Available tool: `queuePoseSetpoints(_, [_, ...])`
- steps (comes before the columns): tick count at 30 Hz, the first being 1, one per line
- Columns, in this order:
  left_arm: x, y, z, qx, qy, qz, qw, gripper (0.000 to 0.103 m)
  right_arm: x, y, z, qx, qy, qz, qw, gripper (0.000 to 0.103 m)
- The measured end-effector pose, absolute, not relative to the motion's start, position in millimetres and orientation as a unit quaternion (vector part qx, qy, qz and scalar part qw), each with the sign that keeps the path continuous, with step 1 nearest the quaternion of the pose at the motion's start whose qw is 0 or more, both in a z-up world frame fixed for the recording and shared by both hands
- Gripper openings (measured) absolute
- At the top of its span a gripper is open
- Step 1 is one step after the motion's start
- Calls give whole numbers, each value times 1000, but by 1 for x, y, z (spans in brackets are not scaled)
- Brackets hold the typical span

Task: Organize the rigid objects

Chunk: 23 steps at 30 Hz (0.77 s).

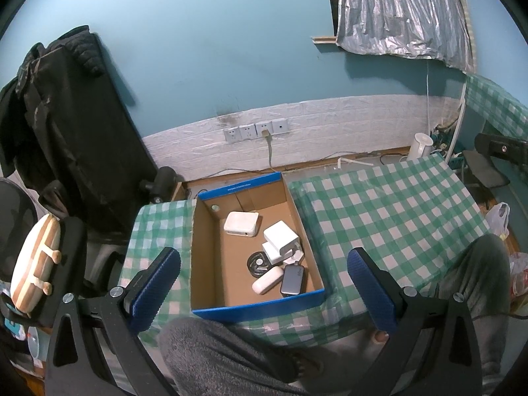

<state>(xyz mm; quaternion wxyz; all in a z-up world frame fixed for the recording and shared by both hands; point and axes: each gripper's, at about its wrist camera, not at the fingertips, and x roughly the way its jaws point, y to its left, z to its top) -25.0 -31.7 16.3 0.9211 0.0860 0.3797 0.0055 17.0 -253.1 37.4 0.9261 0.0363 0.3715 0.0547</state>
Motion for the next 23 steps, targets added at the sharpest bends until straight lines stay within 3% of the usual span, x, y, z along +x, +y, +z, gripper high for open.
queuePoseSetpoints(23, [-31, -31, 11, 86, 380, 3, 921, 102, 18, -252, 38, 35, 372, 54, 926, 78])
